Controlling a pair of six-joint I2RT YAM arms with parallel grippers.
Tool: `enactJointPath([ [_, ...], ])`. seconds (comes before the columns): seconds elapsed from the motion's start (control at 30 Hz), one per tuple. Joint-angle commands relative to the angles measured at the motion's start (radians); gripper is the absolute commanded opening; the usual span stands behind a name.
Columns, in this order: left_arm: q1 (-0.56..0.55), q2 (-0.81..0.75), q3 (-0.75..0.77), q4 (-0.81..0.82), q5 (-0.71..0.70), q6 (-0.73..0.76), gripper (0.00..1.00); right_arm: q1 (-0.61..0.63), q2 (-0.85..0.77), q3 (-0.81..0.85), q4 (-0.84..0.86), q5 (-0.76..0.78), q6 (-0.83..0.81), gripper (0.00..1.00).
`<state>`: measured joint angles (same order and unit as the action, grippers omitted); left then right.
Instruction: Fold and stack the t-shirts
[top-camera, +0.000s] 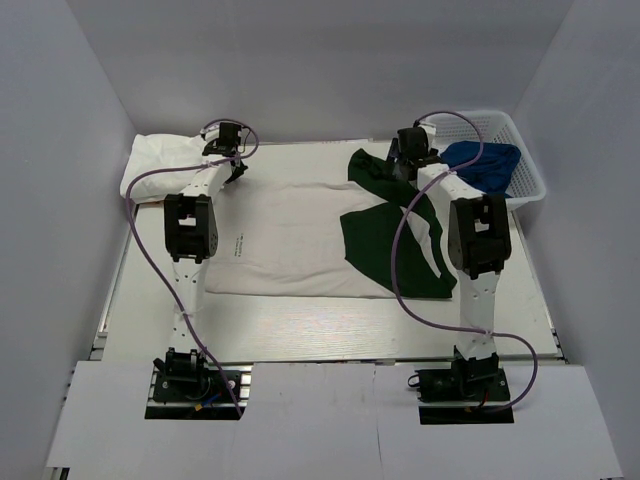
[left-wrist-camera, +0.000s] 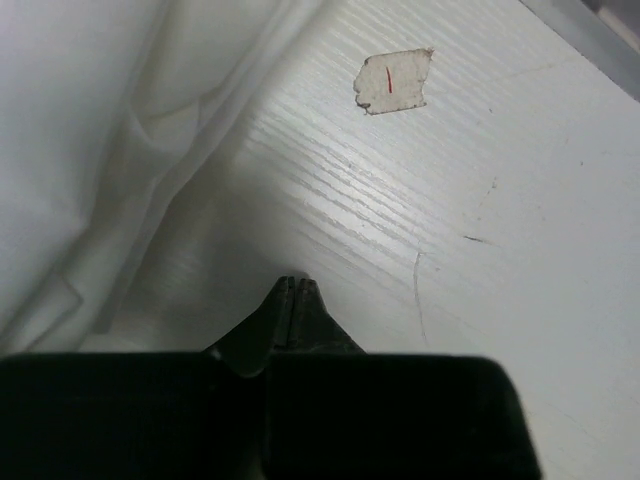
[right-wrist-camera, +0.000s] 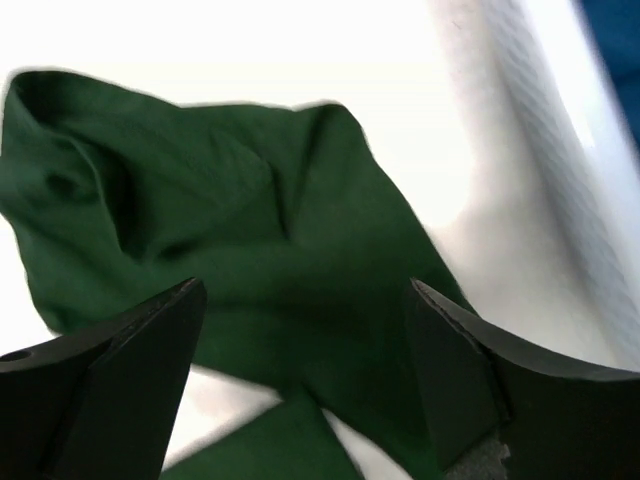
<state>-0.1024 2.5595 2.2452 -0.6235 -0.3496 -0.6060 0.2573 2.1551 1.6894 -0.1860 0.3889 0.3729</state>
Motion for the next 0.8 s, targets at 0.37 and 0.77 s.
enactJointPath([
  [0.37, 0.0, -0.127, -0.193, 0.063, 0.026, 0.046, 0.0, -0.027, 0.183, 0.211, 0.011, -0.179, 0.119, 0.68],
  [0.77, -0.01, -0.136, -0.213, 0.074, 0.026, 0.057, 0.0, -0.039, 0.301, 0.346, 0.003, -0.185, 0.101, 0.37],
])
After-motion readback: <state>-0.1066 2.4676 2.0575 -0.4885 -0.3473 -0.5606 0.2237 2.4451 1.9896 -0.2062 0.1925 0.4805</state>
